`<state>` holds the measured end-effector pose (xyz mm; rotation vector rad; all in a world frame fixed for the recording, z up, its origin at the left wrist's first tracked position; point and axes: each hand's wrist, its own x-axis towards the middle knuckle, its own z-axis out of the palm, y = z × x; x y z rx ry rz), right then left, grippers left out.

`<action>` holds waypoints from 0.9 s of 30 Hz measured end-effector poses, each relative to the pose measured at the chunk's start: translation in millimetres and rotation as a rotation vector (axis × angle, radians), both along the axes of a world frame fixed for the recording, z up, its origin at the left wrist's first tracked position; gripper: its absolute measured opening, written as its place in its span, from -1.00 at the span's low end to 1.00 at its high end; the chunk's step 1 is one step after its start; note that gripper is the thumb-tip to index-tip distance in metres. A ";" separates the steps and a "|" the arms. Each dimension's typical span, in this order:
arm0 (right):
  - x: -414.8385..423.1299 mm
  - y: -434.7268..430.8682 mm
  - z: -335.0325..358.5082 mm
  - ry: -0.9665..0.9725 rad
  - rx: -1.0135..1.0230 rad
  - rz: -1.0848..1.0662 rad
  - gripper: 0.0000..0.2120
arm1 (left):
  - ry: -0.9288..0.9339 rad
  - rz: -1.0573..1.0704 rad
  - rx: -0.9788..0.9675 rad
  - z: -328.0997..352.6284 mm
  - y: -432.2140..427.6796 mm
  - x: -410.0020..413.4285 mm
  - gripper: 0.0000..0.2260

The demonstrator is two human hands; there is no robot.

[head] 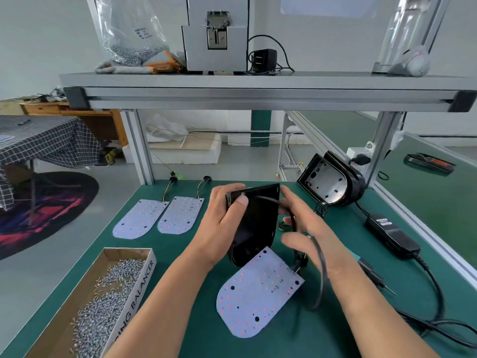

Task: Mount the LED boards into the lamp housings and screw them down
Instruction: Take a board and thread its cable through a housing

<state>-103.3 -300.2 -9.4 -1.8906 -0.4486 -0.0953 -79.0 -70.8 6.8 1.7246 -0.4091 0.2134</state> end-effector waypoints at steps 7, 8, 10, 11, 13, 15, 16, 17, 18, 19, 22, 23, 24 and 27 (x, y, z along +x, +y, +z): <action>-2.2 -16.6 -1.3 0.148 0.091 -0.049 -0.13 | 0.158 0.262 -0.179 -2.6 4.1 8.5 -0.78; -3.2 -11.2 -1.1 0.127 0.131 -0.134 -0.21 | 0.158 0.257 -0.194 -1.8 6.3 8.8 -0.78; -4.3 3.8 -1.1 0.068 0.131 -0.273 -0.39 | 0.127 0.192 -0.191 1.6 7.2 5.7 -0.78; -3.6 10.3 -2.7 0.048 0.102 -0.296 -0.43 | 0.099 0.143 -0.173 3.9 5.5 2.7 -0.76; -3.0 19.3 -8.7 0.020 0.073 -0.283 -0.37 | 0.029 0.060 -0.117 8.0 -0.5 -4.8 -0.70; -3.2 21.4 -11.9 -0.033 0.095 -0.260 -0.30 | -0.025 0.019 -0.074 9.9 -5.7 -11.2 -0.64; -2.7 20.2 -12.5 -0.097 0.113 -0.239 -0.29 | -0.029 -0.001 -0.064 10.3 -7.0 -13.4 -0.62; -2.6 19.2 -12.8 -0.168 0.125 -0.210 -0.31 | -0.024 -0.026 -0.056 10.4 -7.3 -15.0 -0.61; -2.7 19.0 -11.7 -0.221 0.141 -0.184 -0.34 | -0.019 -0.050 -0.052 11.1 -7.1 -16.0 -0.61; -3.2 19.3 -10.2 -0.236 0.173 -0.167 -0.37 | -0.008 -0.076 -0.057 11.5 -6.2 -16.6 -0.60; 1.3 19.3 -9.1 -0.240 0.225 -0.181 -0.48 | 0.090 -0.137 -0.142 15.3 -4.1 -15.5 -0.40; 2.6 20.7 -9.6 -0.234 0.246 -0.203 -0.51 | 0.146 -0.165 -0.194 15.9 -2.4 -13.0 -0.27; 4.1 22.7 -9.3 -0.223 0.284 -0.232 -0.54 | 0.193 -0.207 -0.235 15.6 0.2 -10.8 -0.20; 5.7 27.3 -9.0 -0.204 0.360 -0.340 -0.60 | 0.160 -0.269 -0.144 11.5 4.3 -3.5 -0.45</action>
